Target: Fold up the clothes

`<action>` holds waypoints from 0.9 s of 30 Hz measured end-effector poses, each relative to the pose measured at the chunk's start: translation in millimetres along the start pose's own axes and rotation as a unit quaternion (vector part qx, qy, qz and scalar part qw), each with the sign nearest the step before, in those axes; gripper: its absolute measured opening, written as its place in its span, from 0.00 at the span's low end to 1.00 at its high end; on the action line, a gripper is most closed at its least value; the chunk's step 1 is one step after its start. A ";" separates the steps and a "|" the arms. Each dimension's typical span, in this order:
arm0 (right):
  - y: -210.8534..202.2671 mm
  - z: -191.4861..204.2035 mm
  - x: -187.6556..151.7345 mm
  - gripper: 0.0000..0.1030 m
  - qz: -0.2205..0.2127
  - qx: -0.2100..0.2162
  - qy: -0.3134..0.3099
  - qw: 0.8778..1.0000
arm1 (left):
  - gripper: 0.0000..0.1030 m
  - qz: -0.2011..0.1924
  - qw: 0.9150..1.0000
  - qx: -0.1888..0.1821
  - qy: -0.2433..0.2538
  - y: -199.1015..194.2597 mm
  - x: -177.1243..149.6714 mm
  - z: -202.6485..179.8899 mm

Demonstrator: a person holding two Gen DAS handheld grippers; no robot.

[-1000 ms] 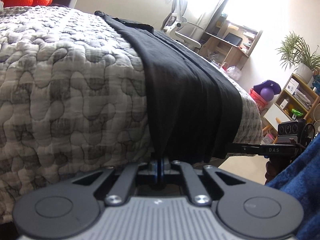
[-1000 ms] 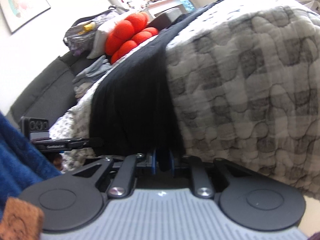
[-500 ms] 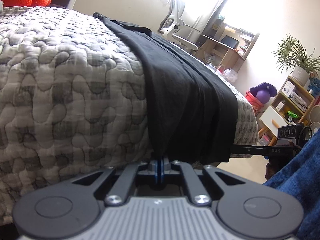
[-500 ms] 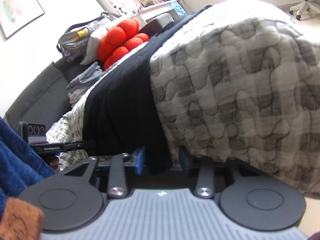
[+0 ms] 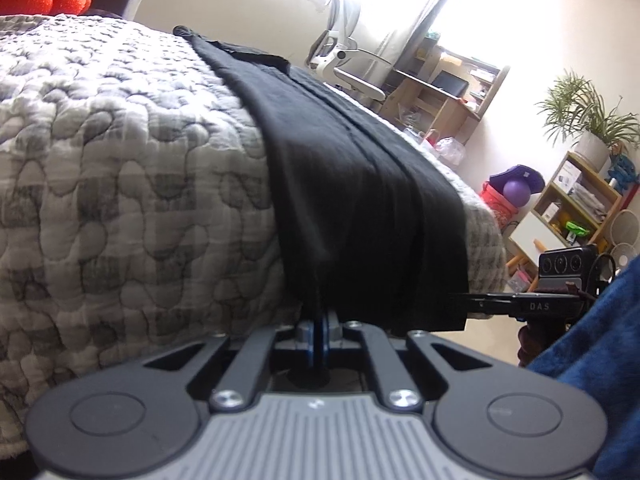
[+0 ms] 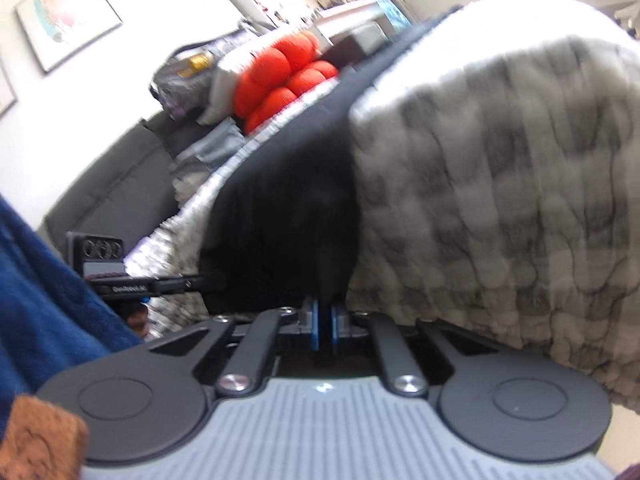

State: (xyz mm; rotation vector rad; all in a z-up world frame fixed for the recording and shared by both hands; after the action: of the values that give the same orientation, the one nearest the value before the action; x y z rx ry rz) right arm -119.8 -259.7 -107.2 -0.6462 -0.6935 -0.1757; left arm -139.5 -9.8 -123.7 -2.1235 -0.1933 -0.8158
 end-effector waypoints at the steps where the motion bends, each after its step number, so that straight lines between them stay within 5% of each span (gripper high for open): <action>1: -6.9 7.9 5.6 0.08 -0.012 0.005 -0.008 1.000 | 0.03 -0.007 1.000 -0.008 0.004 -7.1 3.8 -4.3; 7: -24.0 44.4 49.1 0.08 -0.049 0.012 -0.060 0.997 | 0.03 -0.060 0.997 -0.046 0.026 -44.7 38.3 -29.0; 16: -31.8 59.7 82.3 0.08 -0.075 -0.004 -0.080 0.994 | 0.03 -0.085 0.995 -0.047 0.021 -59.5 69.2 -37.7; 22: -38.7 58.0 63.9 0.08 -0.054 0.004 -0.071 0.996 | 0.03 -0.063 0.997 -0.048 0.011 -61.5 53.1 -33.3; 27: -31.4 45.0 22.9 0.08 0.005 0.016 -0.045 0.999 | 0.03 -0.028 0.999 -0.033 -0.003 -52.2 19.4 -25.9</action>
State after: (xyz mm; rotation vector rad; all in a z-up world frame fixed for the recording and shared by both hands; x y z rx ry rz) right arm -137.8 -255.9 -50.7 -0.6306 -0.7776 -0.1261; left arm -157.9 1.4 -66.2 -2.1913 -0.2313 -0.8597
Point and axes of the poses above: each gripper's, at about its wrist camera, not at the fingertips, and y roughly the way its jaws point, z to its left, x to its top, the point moved 9 cm from there along y, roughly the way its jaws point, and after that the axes turned 14 degrees about z, right-handed, at the moved point
